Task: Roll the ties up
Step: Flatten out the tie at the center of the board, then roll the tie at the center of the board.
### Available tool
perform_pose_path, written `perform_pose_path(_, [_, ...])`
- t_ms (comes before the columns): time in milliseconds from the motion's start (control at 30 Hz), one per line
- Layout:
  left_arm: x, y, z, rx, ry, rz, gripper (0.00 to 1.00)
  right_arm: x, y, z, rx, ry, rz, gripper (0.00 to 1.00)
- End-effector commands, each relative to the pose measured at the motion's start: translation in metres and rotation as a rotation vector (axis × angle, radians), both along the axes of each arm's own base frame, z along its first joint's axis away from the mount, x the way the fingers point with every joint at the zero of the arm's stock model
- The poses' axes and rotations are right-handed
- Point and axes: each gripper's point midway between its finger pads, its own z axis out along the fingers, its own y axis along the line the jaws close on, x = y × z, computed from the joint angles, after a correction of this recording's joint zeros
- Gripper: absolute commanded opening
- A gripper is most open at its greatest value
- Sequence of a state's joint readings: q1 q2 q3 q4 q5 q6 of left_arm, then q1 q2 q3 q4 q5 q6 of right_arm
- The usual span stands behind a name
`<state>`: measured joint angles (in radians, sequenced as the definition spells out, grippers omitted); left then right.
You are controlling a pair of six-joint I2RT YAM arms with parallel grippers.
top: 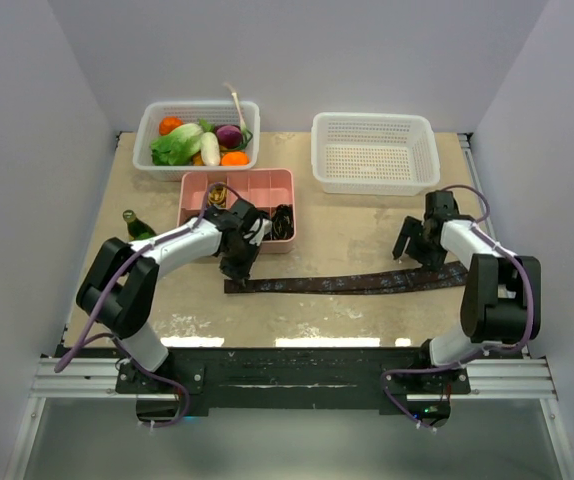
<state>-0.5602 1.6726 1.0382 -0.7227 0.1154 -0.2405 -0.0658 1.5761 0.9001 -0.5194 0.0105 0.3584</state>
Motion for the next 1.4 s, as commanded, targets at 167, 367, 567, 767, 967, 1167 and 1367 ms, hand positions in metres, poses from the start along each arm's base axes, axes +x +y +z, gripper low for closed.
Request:
perform_pose_path(167, [0.046,-0.046,0.092,-0.293,-0.247,-0.032,0.3,0.033,0.006,0.082,-0.016,-0.21,0.047,0.79])
perform_pose_path(367, [0.073,-0.069,0.135,-0.567,-0.331,0.079,0.63,0.05,0.079,0.113,-0.015,-0.286,0.271,0.82])
perform_pose_path(567, [0.086,-0.045,0.151,-0.611,-0.485,0.25,0.62,0.045,0.176,0.126,0.07,-0.384,0.49,0.82])
perform_pose_path(767, [0.085,-0.002,0.117,-0.469,-0.524,0.446,0.58,0.015,0.264,0.114,0.232,-0.449,0.663,0.8])
perform_pose_path(967, [0.053,0.027,0.085,-0.397,-0.499,0.544,0.57,-0.023,0.334,0.097,0.31,-0.437,0.818,0.79])
perform_pose_path(1167, [0.029,0.062,0.072,-0.313,-0.526,0.69,0.55,-0.044,0.378,0.085,0.33,-0.424,0.909,0.78])
perform_pose_path(1367, [0.014,0.062,0.049,-0.328,-0.47,0.725,0.51,-0.049,0.405,0.079,0.361,-0.437,0.963,0.52])
